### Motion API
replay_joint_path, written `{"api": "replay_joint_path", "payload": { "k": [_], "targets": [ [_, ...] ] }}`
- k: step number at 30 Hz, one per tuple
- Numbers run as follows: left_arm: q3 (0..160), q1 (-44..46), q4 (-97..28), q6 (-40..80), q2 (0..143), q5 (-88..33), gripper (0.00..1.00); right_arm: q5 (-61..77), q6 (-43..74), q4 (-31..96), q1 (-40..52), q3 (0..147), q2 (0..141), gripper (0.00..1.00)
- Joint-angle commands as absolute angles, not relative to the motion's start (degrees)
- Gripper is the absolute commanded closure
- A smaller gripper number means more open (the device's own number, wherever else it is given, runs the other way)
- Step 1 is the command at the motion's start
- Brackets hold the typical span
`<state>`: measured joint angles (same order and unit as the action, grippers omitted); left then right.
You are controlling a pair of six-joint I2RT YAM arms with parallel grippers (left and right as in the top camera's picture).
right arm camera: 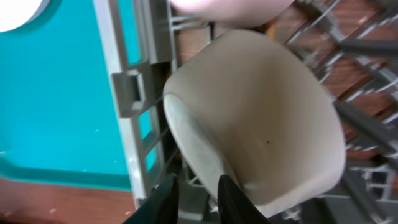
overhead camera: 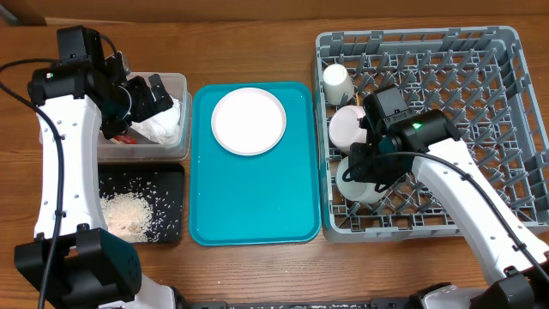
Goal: Sort waste into correct bins and load items into the dishwasher
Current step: 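Tilt the white bowl upside down in the rack with the right gripper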
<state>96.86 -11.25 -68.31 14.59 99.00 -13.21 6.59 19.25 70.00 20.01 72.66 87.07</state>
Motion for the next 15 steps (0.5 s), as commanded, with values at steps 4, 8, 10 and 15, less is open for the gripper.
{"api": "replay_joint_path", "payload": {
  "k": [4,8,10,15],
  "targets": [
    [97.82,-10.85,-68.34,13.72,98.56,-13.04,0.0,2.96,19.35,68.66,20.18,72.71,87.46,0.75],
    [97.82,-10.85,-68.34,13.72,98.56,-13.04,0.0,2.44,19.4,68.6,20.18,72.73,87.46,0.75],
    [97.82,-10.85,-68.31,13.72,98.56,-13.04,0.0,3.07,20.01,68.01,20.18,72.75,87.46,0.75],
    [97.82,-10.85,-68.34,13.72,98.56,-13.04,0.0,15.09,19.75,61.89,20.25,72.77,87.46,0.75]
  ]
}}
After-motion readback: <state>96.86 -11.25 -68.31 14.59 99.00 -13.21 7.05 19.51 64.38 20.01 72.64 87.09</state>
